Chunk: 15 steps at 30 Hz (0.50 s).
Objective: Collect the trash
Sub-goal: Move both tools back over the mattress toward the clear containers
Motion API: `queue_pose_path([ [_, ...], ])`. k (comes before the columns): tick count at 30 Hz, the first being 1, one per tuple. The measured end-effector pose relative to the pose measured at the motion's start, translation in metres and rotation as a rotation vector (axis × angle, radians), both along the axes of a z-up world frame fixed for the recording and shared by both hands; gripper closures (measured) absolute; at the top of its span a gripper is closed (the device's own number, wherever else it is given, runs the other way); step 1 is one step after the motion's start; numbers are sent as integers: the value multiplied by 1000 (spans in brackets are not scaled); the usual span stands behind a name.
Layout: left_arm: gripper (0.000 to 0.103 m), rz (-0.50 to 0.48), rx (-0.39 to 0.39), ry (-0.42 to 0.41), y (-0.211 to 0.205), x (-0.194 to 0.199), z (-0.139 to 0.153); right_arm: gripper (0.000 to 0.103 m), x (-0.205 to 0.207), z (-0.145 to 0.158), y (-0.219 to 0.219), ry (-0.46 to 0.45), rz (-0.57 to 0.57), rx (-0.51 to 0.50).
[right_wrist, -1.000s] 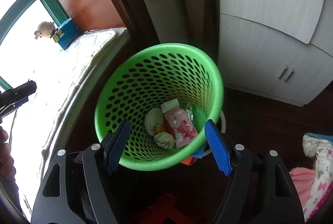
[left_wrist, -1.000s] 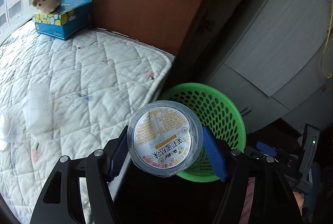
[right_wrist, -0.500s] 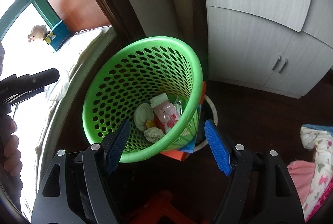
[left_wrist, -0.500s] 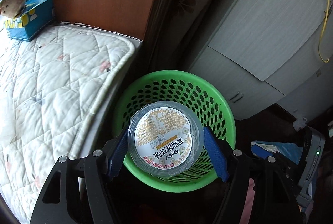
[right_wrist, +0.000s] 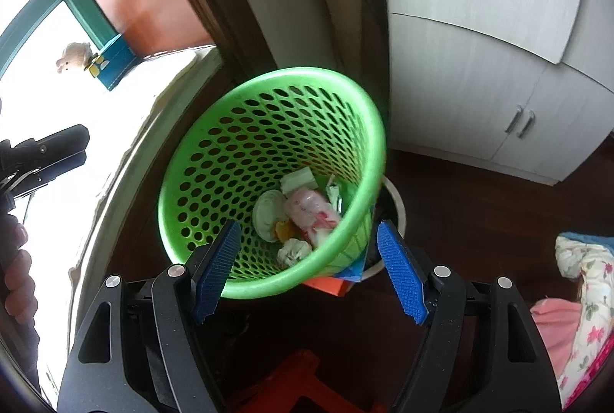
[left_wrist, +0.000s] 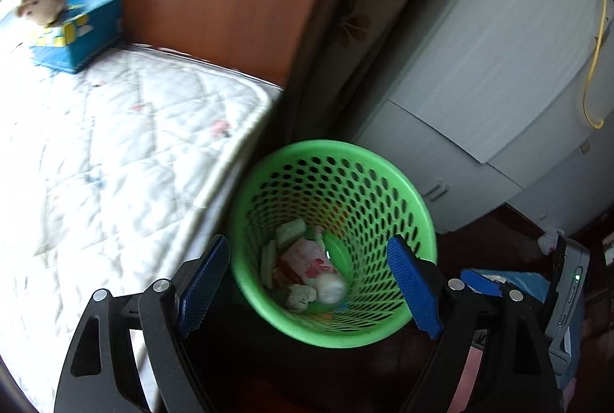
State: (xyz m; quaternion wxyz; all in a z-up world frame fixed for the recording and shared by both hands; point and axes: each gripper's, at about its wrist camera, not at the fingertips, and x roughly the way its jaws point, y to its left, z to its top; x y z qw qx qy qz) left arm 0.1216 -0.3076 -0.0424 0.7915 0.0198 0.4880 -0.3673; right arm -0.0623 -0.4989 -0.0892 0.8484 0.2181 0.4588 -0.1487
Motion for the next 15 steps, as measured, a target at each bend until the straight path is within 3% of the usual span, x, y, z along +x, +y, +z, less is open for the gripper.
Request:
queue_pose_path([
  [15,22,241,36,-77,117,25,17,26,51,19,56,-35,158,-8],
])
